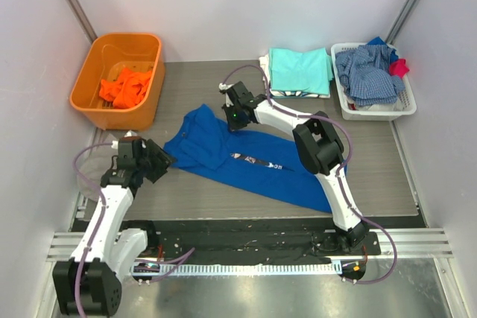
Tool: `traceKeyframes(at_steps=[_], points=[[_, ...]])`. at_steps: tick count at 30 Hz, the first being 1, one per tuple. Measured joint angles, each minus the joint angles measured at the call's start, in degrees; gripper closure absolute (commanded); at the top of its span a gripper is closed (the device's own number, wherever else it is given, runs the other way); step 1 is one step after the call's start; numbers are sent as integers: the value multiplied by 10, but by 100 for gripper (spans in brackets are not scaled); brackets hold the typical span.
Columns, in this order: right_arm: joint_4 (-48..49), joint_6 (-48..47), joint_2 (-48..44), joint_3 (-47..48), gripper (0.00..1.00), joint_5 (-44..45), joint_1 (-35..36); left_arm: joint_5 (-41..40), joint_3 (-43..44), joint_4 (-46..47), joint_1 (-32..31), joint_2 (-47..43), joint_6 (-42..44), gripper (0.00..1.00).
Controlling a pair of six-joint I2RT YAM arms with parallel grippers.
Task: Fold and stack the t-shirts
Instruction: Fold the tshirt
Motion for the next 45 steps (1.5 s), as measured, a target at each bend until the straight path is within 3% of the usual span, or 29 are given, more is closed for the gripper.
traceKeyframes(at_steps=[20, 43, 45], points=[[26, -1, 0, -10, 99, -14, 0, -28, 86, 254, -30, 292, -25, 48], [55, 0, -1, -26, 99, -45, -8, -101, 86, 289, -54, 399, -7, 56], [56, 0, -1, -26, 99, -47, -9, -103, 86, 289, -55, 401, -7, 64]])
